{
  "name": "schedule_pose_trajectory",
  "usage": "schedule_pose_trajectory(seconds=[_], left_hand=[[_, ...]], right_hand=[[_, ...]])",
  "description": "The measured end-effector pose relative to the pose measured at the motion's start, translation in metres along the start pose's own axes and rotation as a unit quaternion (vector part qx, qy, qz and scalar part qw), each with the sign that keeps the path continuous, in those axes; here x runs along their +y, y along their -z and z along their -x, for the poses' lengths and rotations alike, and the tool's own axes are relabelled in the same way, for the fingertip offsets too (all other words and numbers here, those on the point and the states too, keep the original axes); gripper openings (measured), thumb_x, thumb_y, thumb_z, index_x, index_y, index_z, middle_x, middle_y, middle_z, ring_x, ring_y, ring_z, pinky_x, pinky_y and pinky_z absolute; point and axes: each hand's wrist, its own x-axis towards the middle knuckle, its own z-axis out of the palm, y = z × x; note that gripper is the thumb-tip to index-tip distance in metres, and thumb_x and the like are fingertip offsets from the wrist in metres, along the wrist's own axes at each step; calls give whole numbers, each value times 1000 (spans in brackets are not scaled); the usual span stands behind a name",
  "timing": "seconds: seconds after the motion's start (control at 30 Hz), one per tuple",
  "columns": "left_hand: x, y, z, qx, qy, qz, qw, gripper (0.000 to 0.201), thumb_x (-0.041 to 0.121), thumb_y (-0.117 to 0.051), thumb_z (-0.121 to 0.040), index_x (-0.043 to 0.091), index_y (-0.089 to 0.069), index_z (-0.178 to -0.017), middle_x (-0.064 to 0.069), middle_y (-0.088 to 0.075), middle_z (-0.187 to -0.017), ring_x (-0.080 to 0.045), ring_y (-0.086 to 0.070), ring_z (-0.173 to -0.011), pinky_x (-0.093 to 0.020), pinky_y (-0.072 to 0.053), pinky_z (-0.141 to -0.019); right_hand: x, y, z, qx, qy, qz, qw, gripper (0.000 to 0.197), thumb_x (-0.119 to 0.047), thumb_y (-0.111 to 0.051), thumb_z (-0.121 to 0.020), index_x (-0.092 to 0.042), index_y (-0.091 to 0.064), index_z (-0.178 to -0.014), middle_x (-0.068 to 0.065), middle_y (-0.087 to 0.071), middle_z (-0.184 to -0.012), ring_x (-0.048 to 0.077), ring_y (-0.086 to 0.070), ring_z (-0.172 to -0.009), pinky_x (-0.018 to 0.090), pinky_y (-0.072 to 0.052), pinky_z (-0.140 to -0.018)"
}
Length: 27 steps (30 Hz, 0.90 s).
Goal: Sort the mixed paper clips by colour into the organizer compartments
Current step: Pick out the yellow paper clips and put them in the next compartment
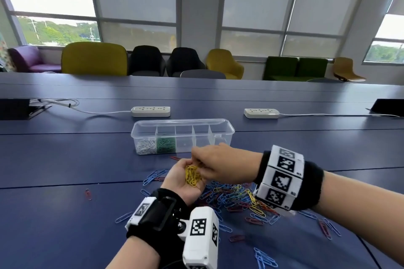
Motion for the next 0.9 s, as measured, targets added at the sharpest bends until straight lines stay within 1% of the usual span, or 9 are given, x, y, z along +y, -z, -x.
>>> schedule_pose_trajectory(seconds=[0.1,0.2,0.3,0.37,0.43,0.53,0.67,0.83,0.9], left_hand=[[2,-3,4,-23,9,27,999,34,13,-33,-96,1,-55,-73,-13,-62,-54,-20,-58,-35,-23,-46,-31],[6,-1,2,-31,3,83,996,41,11,-33,-96,-3,-61,-70,-19,-67,-65,-28,-67,-50,-38,-56,-45],[6,0,1,-41,9,123,992,41,11,-33,-96,-3,-62,-71,-18,-67,-68,-29,-69,-55,-41,-56,-50],[5,-1,1,-33,14,123,992,43,11,-34,-95,-3,-64,-67,-16,-66,-64,-27,-68,-52,-39,-56,-49],[5,0,2,-17,18,128,991,46,11,-36,-94,-3,-64,-61,-13,-63,-59,-24,-64,-46,-34,-57,-46],[7,3,3,-5,40,147,988,35,10,-39,-91,4,-58,-62,-6,-52,-52,-16,-52,-35,-19,-45,-32],[11,4,9,-35,38,85,995,26,8,-41,-80,14,-38,-55,3,-32,-43,-9,-28,-23,-15,-17,-20],[18,0,18,-71,-11,-5,997,39,15,-40,-84,18,-33,-46,6,-24,-38,-8,-11,-26,-14,-7,-27],[29,-6,18,-57,-40,-49,996,40,15,-40,-83,19,-32,-44,6,-23,-37,-8,-14,-25,-15,-6,-29]], right_hand=[[3,8,-11,7,-3,39,999,26,-35,-46,-96,-19,-52,-115,0,-55,-116,11,-41,-102,38,-32,-94],[22,30,-13,63,2,-101,993,24,-31,-51,-95,-16,-58,-113,1,-61,-107,11,-53,-95,33,-45,-89],[60,42,-26,105,-53,-165,979,34,-33,-56,-91,-10,-55,-117,5,-60,-111,17,-57,-100,27,-47,-87],[89,39,-41,83,-124,-122,981,61,-47,-63,-83,-14,-44,-131,7,-50,-129,21,-48,-117,34,-42,-99],[109,30,-55,26,-191,-55,980,96,-60,-68,-70,-24,-22,-145,8,-28,-148,27,-29,-136,48,-29,-111],[121,16,-72,-44,-230,-17,972,120,-63,-71,-65,-26,6,-149,5,-1,-158,31,-6,-145,52,-14,-116],[123,-3,-83,-81,-237,-6,968,123,-67,-67,-66,-22,11,-149,5,4,-159,31,0,-145,50,-11,-118],[127,-13,-79,-21,-224,-42,973,114,-57,-73,-68,-22,-1,-150,5,-7,-156,32,-9,-143,50,-18,-116],[125,-14,-74,-14,-220,-49,974,110,-53,-73,-71,-22,-3,-150,5,-9,-156,32,-11,-142,49,-19,-115]])
